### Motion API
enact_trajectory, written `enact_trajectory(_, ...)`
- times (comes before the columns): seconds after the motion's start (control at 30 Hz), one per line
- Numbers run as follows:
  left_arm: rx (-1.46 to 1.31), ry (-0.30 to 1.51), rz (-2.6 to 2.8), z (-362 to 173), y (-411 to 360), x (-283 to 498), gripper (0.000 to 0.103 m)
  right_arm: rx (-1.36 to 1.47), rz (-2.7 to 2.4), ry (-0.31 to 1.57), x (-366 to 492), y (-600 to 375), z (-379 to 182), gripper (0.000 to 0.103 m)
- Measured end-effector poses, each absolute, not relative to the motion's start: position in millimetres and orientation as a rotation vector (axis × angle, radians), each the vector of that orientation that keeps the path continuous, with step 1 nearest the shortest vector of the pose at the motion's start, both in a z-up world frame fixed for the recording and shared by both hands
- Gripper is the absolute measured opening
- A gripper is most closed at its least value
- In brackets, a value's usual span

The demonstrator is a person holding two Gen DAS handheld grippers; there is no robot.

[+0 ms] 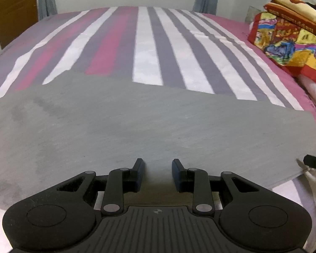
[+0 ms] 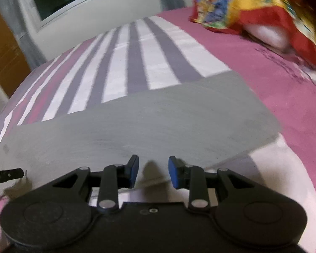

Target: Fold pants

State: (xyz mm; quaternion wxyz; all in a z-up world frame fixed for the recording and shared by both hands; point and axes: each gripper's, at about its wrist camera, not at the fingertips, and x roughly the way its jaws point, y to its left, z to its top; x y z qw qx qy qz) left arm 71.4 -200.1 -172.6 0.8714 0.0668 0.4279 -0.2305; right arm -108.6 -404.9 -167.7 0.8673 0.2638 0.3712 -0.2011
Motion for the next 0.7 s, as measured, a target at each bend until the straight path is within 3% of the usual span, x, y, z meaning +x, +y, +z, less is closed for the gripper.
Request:
enact_trajectory(0.37, 0.198, 0.928, -0.493, -195, -222, 70, 0.030, 0.982, -0.571, 0.639, -155, -484, -205, 0.030)
enact_trajectory(0.6, 0.217, 0.919, -0.476, -197, -227, 68, 0.031, 0.971, -0.590, 0.608, -139, -500, -217, 0.010)
enact_trajectory(0.7, 0.219, 0.914, -0.475, -197, -226, 67, 0.031, 0.836, -0.563, 0.517, -136, -487, -179, 0.009)
